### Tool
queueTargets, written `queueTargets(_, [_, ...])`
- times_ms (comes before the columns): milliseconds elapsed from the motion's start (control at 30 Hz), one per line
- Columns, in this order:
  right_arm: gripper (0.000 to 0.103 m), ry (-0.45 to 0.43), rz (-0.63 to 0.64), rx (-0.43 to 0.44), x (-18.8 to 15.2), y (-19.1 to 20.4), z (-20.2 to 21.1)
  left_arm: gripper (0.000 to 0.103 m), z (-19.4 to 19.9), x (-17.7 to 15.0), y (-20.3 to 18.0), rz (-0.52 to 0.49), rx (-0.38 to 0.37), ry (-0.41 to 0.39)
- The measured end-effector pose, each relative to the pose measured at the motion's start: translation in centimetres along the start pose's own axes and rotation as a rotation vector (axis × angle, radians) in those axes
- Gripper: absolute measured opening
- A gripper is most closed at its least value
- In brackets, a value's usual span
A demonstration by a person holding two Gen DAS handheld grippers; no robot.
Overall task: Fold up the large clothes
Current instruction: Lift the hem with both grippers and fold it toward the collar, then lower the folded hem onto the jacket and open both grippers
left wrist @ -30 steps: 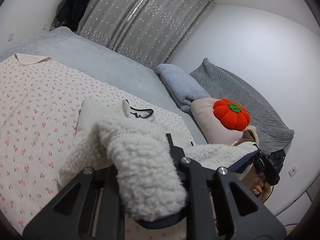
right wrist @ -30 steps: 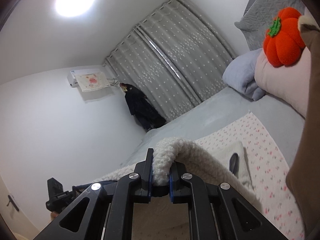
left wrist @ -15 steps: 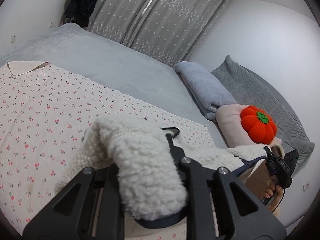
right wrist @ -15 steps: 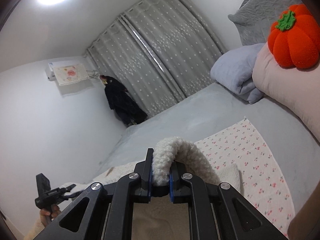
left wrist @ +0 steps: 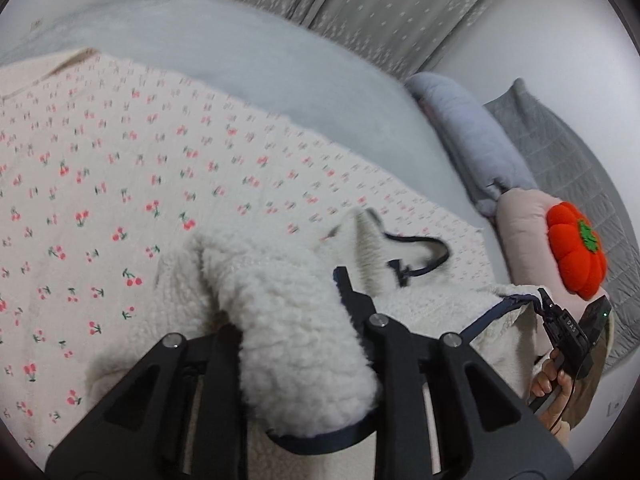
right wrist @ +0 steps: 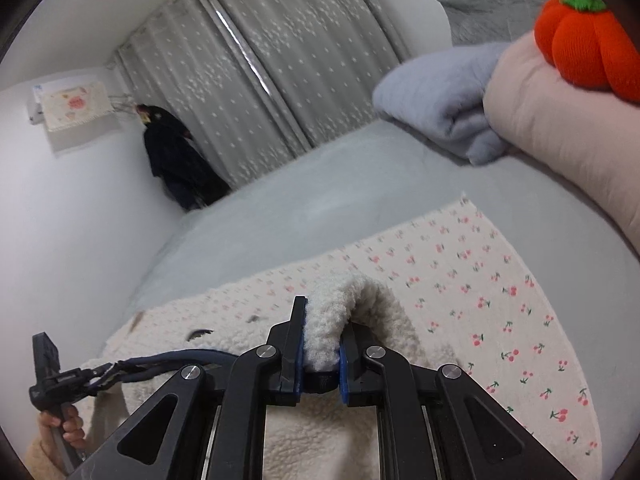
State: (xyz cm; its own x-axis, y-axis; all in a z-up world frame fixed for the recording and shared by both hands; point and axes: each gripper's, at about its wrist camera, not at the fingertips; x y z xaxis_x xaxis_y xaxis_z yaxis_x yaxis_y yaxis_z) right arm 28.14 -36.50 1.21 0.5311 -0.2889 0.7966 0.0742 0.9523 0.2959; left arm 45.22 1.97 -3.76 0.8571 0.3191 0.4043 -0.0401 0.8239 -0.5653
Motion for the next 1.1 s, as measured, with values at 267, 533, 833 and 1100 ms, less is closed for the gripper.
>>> queueTargets(267, [0.018,0.189,-0.045,-0.102,-3.8,-2.4,-5.4,0.032,-3.0,-1.2,-0.4,-0.073,0.078,0.023])
queueTargets(533, [0.071,0.191,0.028,-0.121,-2.1,-1.4,-2.4,0.037,-0.2,-0.1,-1.6,-0.106,0.039,0.062])
queueTargets(833, [0.075,0.152,0.09,-0.127,-0.1,-1.2,2.0,0.042,1.9,1.0,-1.1,-0.012,-0.074,0.124])
queueTargets(1100, [0.076,0.205,0.08,-0.13,-0.9,-2.2,0.3,0.043,-2.0,2.9,2.4,0.25,-0.125,0.263])
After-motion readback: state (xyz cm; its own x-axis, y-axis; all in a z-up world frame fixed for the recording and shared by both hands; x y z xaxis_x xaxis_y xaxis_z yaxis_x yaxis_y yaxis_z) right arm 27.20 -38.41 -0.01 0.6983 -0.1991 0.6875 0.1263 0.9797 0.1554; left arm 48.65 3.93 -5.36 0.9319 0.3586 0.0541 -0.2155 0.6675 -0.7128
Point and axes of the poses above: each gripper's, at about its wrist camera, not at the fingertips, and z roughly against the way its jaws point, y to its left, x to its top, and after that the axes turned 12 degrees about z, right-handed
